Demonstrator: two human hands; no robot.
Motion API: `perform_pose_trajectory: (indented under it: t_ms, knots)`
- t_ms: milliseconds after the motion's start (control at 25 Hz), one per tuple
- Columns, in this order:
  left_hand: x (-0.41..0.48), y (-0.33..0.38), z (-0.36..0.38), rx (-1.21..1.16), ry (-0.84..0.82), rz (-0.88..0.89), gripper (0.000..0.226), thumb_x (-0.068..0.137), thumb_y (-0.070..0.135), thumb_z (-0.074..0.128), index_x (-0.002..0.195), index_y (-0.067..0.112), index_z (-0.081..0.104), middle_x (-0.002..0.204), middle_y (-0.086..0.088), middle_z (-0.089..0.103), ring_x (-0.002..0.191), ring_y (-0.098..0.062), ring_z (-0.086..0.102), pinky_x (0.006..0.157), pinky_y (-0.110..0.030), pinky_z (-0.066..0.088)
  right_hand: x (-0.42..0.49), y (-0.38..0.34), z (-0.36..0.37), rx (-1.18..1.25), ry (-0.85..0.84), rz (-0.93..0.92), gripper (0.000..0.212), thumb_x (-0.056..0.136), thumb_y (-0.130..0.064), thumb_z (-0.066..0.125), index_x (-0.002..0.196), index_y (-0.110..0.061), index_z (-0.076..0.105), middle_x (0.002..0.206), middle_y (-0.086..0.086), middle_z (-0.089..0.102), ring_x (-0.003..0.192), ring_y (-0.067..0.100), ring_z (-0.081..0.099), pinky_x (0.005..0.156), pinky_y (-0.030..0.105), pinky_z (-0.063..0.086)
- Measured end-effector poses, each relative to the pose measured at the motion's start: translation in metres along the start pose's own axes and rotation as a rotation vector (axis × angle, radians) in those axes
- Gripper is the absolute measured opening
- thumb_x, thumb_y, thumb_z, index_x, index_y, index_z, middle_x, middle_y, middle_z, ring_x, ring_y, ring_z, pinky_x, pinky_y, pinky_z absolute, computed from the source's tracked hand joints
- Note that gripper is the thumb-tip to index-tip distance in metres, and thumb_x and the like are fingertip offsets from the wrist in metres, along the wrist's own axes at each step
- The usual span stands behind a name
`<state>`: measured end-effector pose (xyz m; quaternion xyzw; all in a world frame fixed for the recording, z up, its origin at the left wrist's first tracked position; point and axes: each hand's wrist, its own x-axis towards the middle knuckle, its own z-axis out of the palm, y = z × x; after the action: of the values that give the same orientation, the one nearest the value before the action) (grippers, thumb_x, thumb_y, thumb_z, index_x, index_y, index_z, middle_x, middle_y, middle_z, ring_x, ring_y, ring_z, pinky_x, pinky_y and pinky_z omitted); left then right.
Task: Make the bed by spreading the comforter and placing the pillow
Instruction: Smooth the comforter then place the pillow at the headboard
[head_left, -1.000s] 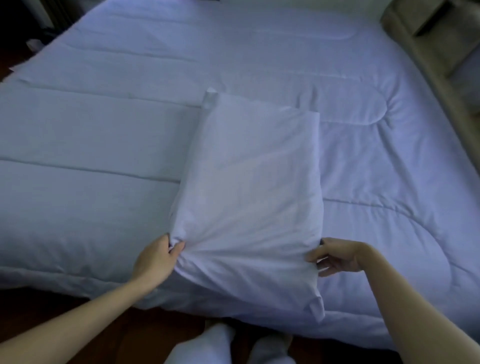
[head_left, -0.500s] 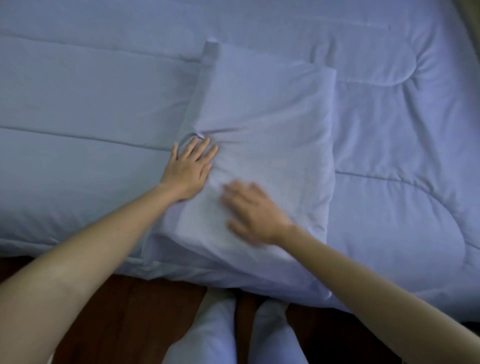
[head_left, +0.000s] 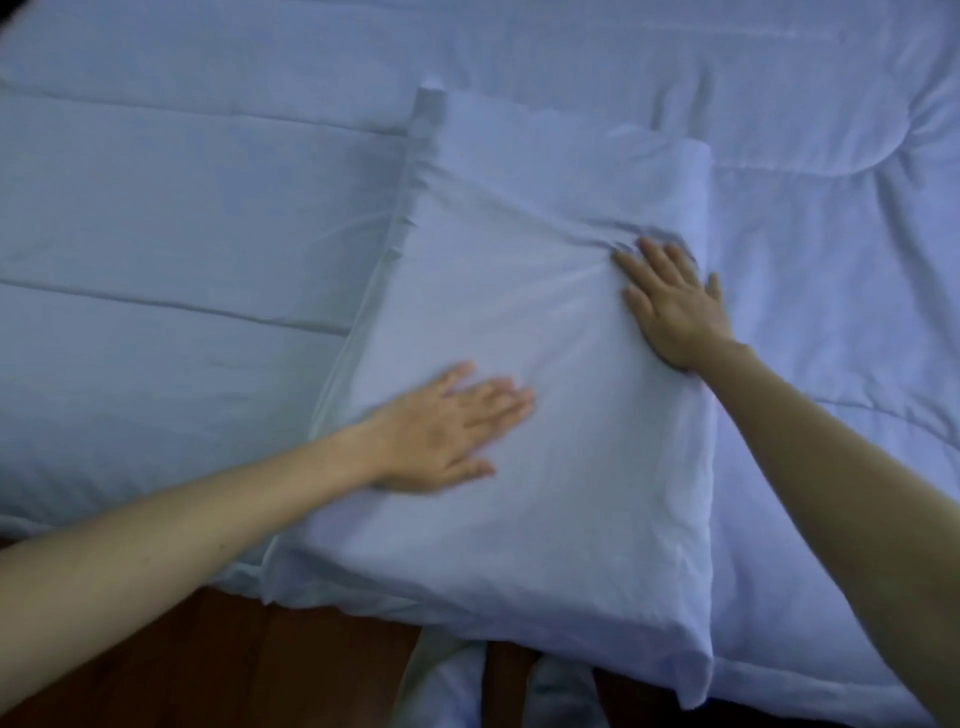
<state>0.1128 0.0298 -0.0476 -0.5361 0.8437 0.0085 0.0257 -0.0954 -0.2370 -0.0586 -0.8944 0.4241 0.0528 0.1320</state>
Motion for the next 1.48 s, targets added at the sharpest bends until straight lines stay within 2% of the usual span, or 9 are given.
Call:
perform_pose_trajectory:
  t_ms: [200,320,400,480,720,960,1080,1320,1480]
  knots:
    - [0.057,-0.079,0.001,-0.001,-0.088,-0.319,0.066,0.092,0.046,0.022,0.147,0.011,0.03,0.153,-0.007,0.034,0.142,-0.022,0.033,0.114,-0.052,0.022,0.006,-0.033,-0.007,0.159,0.279,0.188,0.05,0.098,-0.038,0.03,0.144,-0.019,0.037,0.158,0.005,0.025,0.148,0.027,0.015,0.115,0.063,0.013]
    - [0.108,-0.139,-0.002,-0.016,-0.107,-0.469,0.071,0.09,0.049,0.009,0.151,0.013,0.018,0.16,-0.004,0.017,0.148,-0.017,0.016,0.118,-0.048,0.007,-0.047,-0.096,0.019,0.107,0.268,-0.44,0.054,0.091,-0.04,0.036,0.134,-0.012,0.053,0.146,0.012,0.047,0.138,0.033,0.04,0.105,0.065,0.033]
    - [0.136,-0.169,0.001,-0.017,-0.076,-0.537,0.063,0.097,0.045,0.018,0.152,0.015,0.014,0.161,0.0,0.011,0.148,-0.014,0.011,0.118,-0.047,0.004,-0.079,-0.127,0.041,-0.036,0.099,-0.848,0.054,0.094,-0.046,0.035,0.143,-0.024,0.042,0.152,0.001,0.039,0.142,0.024,0.034,0.112,0.059,0.025]
    - [0.155,-0.199,0.004,-0.034,-0.039,-0.595,0.059,0.098,0.043,0.026,0.151,0.019,0.016,0.161,0.003,0.012,0.148,-0.013,0.011,0.118,-0.048,0.005,-0.071,-0.135,0.049,-0.102,-0.016,-0.935,0.053,0.097,-0.052,0.029,0.148,-0.037,0.027,0.159,-0.008,0.022,0.147,0.017,0.021,0.117,0.051,0.013]
    - [0.183,-0.244,-0.004,-0.156,0.121,-0.827,0.052,0.099,0.038,0.029,0.147,0.019,0.031,0.158,-0.001,0.022,0.147,-0.022,0.015,0.116,-0.055,0.005,0.1,-0.069,0.009,-0.091,0.147,-0.329,0.056,0.095,-0.055,0.016,0.149,-0.041,0.02,0.161,-0.005,0.017,0.148,0.023,0.018,0.116,0.05,0.013]
    - [0.166,-0.19,-0.005,0.006,-0.048,-0.189,0.065,0.095,0.053,0.016,0.151,0.021,0.019,0.16,0.002,0.015,0.148,-0.016,0.014,0.117,-0.046,0.005,0.183,0.032,-0.034,0.076,0.169,0.194,0.051,0.097,-0.051,0.024,0.146,-0.038,0.025,0.159,0.0,0.021,0.146,0.03,0.019,0.114,0.061,0.015]
    - [0.192,-0.235,-0.002,-0.009,-0.063,-0.458,0.061,0.098,0.05,0.024,0.151,0.022,0.017,0.161,0.002,0.014,0.148,-0.018,0.012,0.117,-0.047,0.009,0.163,0.01,-0.045,0.114,0.164,0.433,0.057,0.098,-0.047,0.028,0.15,-0.027,0.02,0.16,0.006,0.018,0.148,0.033,0.008,0.112,0.067,0.008]
    - [0.209,-0.302,0.006,-0.458,0.081,-0.96,0.067,0.093,0.057,0.031,0.148,0.02,0.023,0.157,-0.014,0.019,0.143,-0.031,0.025,0.116,-0.037,0.02,-0.005,-0.155,0.032,0.023,0.03,-0.59,0.062,0.093,-0.057,0.035,0.149,-0.035,0.023,0.16,-0.003,0.019,0.148,0.024,0.017,0.114,0.059,0.009]
    - [0.182,-0.285,0.006,-0.595,0.197,-1.139,0.064,0.096,0.052,0.031,0.151,0.023,0.016,0.152,-0.018,0.033,0.136,-0.037,0.037,0.111,-0.039,0.03,-0.008,-0.112,0.036,-0.042,0.088,-0.54,0.056,0.093,-0.058,0.026,0.147,-0.041,0.027,0.158,-0.007,0.026,0.145,0.023,0.028,0.114,0.056,0.017]
